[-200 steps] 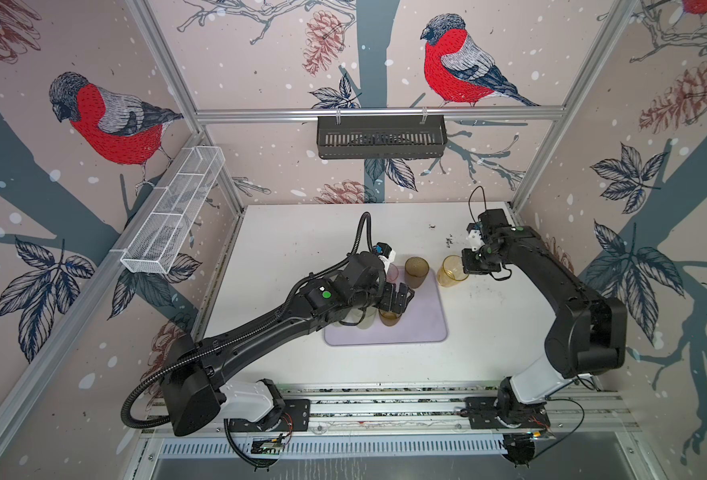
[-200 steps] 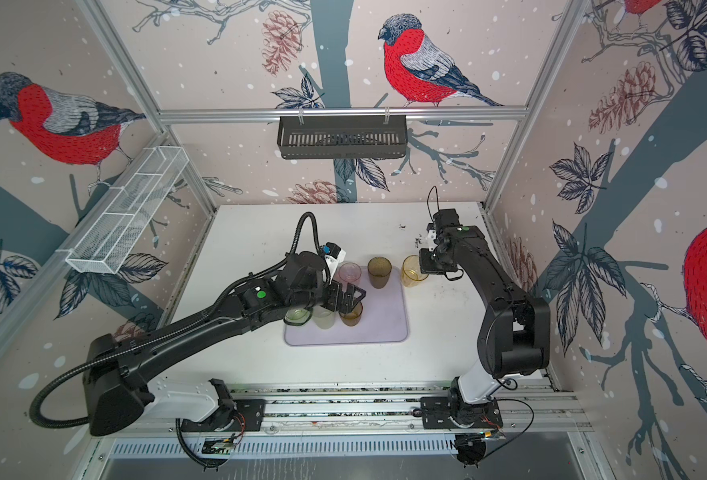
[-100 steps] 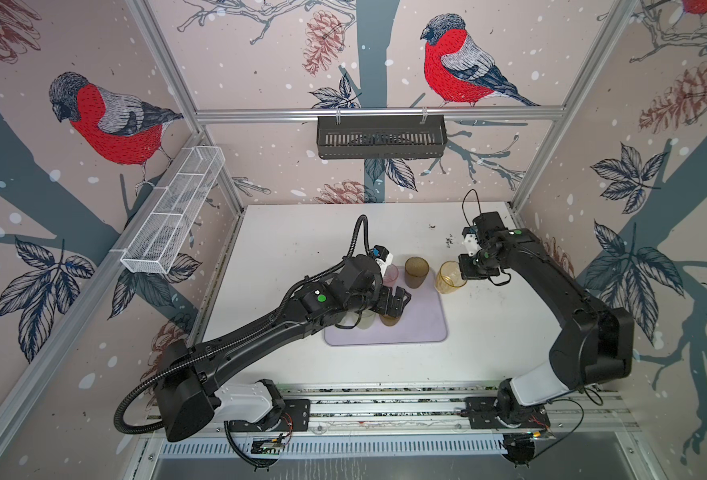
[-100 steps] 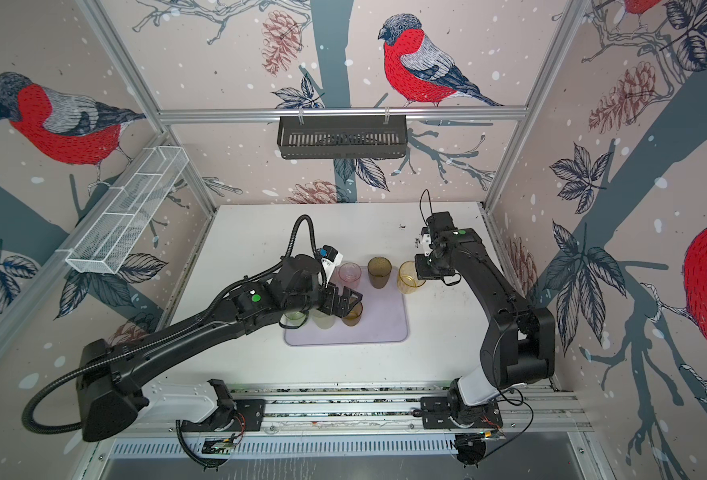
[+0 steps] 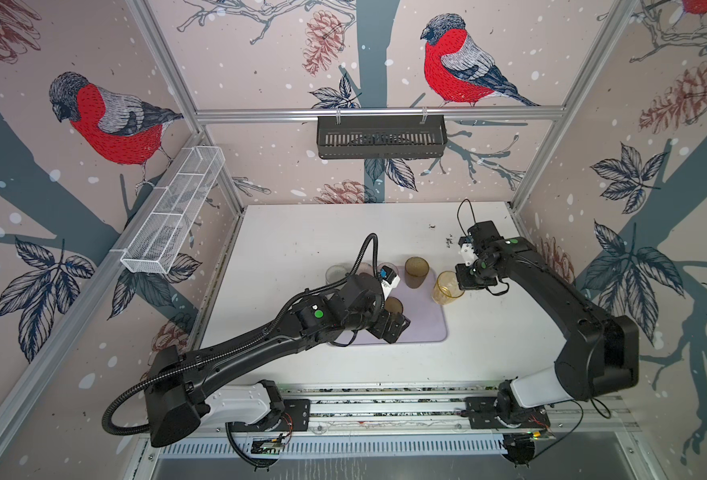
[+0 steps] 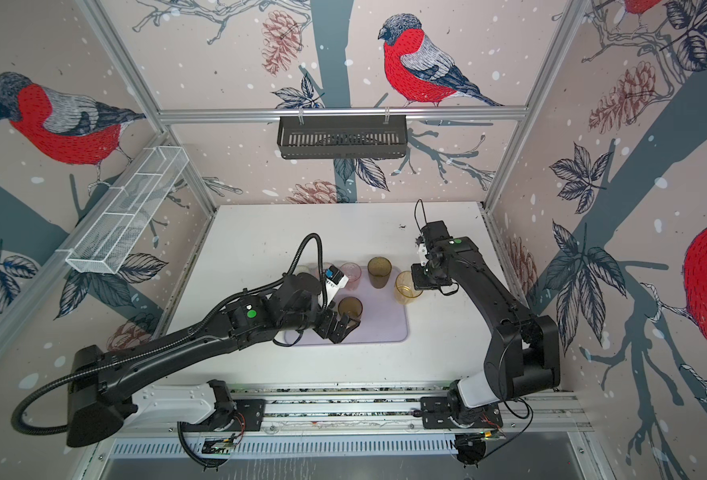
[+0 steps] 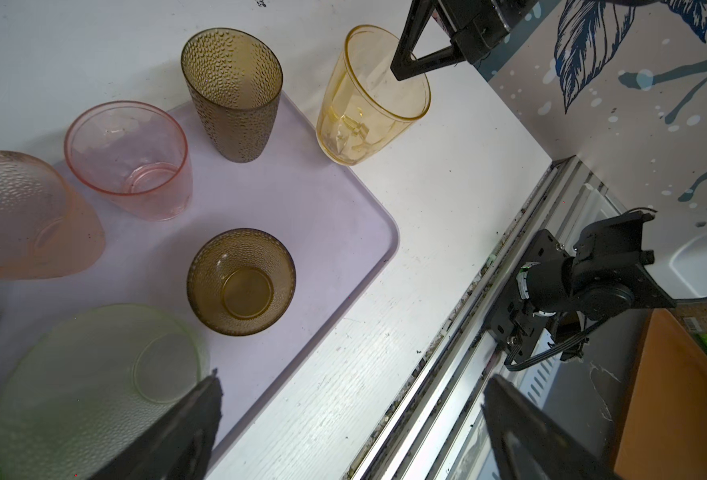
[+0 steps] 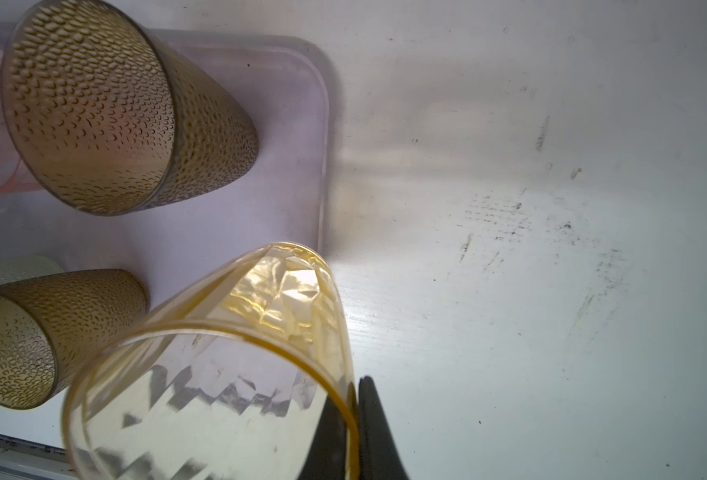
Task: Place the glasses into the tray
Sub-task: 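Lift the yellow cup and carry it onto the tray while the left arm withdraws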
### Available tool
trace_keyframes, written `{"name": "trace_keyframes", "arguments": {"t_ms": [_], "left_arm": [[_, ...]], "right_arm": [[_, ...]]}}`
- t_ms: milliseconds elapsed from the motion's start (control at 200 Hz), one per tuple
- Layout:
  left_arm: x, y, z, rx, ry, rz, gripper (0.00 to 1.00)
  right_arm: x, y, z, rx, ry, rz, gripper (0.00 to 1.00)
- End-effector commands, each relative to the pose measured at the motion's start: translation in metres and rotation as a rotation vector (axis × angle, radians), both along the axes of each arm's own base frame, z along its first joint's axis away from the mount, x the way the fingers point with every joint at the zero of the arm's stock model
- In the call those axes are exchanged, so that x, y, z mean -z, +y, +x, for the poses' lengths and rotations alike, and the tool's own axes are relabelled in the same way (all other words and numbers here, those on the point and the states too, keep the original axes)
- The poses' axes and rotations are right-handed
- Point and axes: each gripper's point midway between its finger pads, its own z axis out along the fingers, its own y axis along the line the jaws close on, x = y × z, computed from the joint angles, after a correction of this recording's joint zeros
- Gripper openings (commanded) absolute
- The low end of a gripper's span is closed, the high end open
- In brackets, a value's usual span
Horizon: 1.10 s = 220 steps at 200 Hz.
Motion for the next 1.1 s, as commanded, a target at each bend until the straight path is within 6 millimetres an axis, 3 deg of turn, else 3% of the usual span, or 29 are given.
{"name": "trace_keyframes", "arguments": {"t_ms": [0,210,285,1096], "left_arm": [[-0.004,-0.002,-0.002,0.008,-0.001,-0.019,0.98],[-0.001,-0.001,-0.003,0.007,0.002,-0.008,0.98],[0.010,0.004,-0.005,-0.001,0.014,0.008,0.98],[0.016,0.026,-0.013,-0.042,0.024,0.008,0.98]], "right_arm": [[-0.001,0.004,-0.001,0.015,-0.007,0.016,0.01],[0.004,0.010,-0.006,0.012,-0.002,0.037,0.01],[0.007,0.012,-0.008,0.003,0.013,0.032,0.01],[0.013,0.031,-0.010,-0.007,0.027,0.043,0.01]]}}
